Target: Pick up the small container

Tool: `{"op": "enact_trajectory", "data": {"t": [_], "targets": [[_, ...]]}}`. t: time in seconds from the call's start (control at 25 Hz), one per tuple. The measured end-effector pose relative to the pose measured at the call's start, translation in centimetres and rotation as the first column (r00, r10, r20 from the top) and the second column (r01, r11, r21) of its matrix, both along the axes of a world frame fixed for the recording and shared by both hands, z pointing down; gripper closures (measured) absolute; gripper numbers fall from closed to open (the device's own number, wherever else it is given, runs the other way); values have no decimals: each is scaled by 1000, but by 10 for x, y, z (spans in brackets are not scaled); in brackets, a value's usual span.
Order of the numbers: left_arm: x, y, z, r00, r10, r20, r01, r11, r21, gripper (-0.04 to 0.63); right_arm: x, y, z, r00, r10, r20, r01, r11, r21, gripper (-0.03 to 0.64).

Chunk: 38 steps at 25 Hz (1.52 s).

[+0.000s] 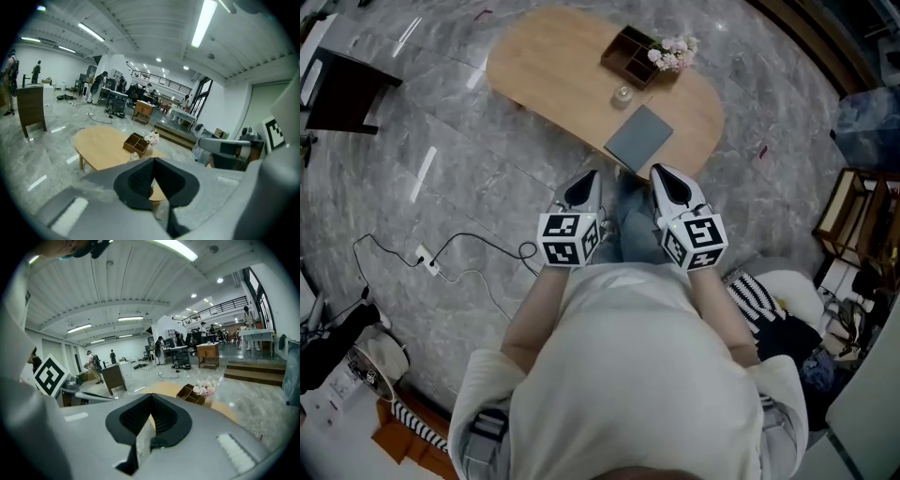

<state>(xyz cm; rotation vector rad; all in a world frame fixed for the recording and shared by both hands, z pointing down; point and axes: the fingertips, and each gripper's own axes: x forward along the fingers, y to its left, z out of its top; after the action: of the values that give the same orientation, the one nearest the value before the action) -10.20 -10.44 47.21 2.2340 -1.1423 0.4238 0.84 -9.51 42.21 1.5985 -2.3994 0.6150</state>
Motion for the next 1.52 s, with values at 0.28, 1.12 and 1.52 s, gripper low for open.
{"op": "enact_trajectory", "data": {"t": [0.28,1.12,1.52], "targets": [[8,-53,28,999,-32,20,32,1000,1,594,16,-49,23,1000,-5,-1,5,1000,-22,622],[86,-204,212,982,154,111,-146,986,-78,415,56,-176,159,999,-48,8,49,981,-185,618],[119,-244,302,946,251,205,-239,967,-83,293,69,-191,217,998,-35,52,48,966,-255,618]]}}
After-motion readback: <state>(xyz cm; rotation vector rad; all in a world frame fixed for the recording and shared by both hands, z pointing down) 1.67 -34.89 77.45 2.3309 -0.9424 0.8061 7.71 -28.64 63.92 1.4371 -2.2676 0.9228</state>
